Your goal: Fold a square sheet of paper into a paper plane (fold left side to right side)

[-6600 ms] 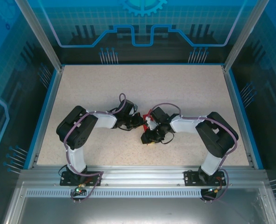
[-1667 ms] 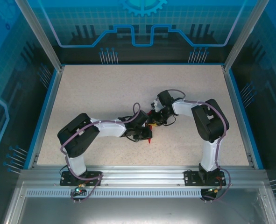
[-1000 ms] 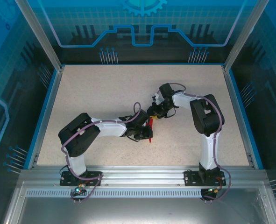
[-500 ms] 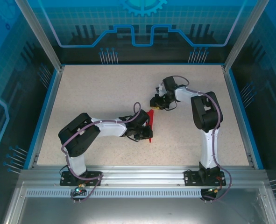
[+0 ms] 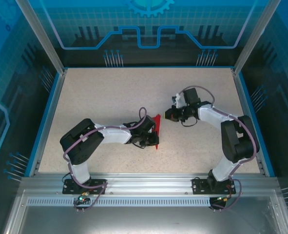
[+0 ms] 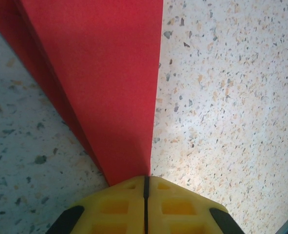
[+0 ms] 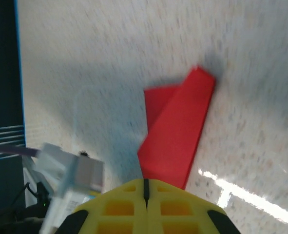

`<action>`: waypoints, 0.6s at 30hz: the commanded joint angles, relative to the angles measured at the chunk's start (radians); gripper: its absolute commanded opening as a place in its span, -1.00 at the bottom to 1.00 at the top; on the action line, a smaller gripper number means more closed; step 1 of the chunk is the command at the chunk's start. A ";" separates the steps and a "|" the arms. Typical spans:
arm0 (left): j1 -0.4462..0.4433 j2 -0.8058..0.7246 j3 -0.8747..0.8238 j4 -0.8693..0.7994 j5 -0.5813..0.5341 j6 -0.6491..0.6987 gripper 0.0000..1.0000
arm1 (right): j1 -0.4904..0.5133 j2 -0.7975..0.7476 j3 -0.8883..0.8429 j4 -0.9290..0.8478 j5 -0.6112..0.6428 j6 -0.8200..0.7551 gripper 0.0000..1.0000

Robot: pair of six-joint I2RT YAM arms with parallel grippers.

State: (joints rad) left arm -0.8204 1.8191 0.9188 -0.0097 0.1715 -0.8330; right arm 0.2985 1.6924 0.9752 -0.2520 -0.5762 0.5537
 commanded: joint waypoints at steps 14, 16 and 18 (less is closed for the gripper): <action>-0.026 0.020 -0.052 -0.135 -0.006 -0.009 -0.86 | 0.164 0.153 -0.049 0.096 0.042 0.129 -0.98; -0.026 0.021 -0.053 -0.135 -0.006 -0.011 -0.86 | 0.173 0.162 -0.040 0.073 0.062 0.119 -0.98; -0.026 0.022 -0.052 -0.139 -0.008 -0.014 -0.86 | 0.181 0.170 -0.034 0.055 0.084 0.111 -0.97</action>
State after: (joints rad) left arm -0.8223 1.8156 0.9127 -0.0032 0.1711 -0.8394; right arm 0.4564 1.8408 0.9188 -0.1562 -0.5293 0.6701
